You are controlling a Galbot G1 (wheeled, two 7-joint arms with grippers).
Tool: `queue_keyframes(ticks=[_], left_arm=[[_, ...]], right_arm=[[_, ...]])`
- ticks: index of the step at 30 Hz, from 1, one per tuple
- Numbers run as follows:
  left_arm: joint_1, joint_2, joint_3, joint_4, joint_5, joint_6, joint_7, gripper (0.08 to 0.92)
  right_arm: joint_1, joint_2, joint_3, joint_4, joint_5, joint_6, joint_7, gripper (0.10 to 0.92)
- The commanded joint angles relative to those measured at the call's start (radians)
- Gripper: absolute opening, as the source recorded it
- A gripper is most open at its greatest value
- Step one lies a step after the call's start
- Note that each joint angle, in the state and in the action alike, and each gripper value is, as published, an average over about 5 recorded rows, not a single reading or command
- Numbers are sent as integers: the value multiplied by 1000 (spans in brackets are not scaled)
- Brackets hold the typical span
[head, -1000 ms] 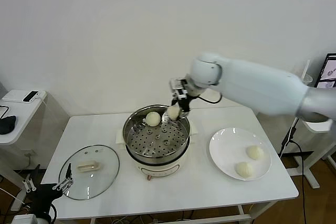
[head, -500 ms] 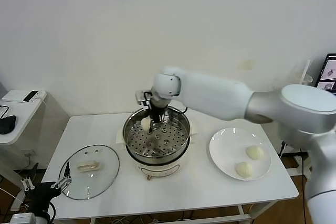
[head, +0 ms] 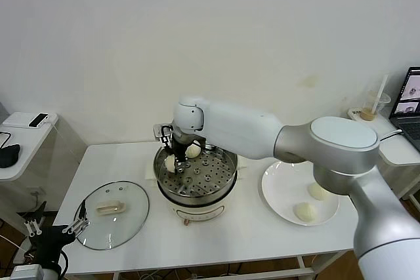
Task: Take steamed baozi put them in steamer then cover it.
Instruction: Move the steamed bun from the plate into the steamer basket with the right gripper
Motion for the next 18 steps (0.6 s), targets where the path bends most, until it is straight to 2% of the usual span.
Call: queue_keyframes(ticks=[1, 4, 9, 18], left_arm=[[-3, 0, 3, -2, 1, 1, 1, 823], [-2, 2, 4, -2, 2, 1, 1, 823], [-2, 2, 5, -1, 2, 1, 1, 823], [-6, 0, 8, -4, 1, 1, 3, 823]], right_arm=[[-16, 33, 3, -45, -11, 2, 11, 641], [-9, 29, 7, -40, -13, 14, 3, 685], [42, -12, 13, 9, -27, 36, -46, 805], [239, -255, -37, 281, 6, 55, -92, 823]])
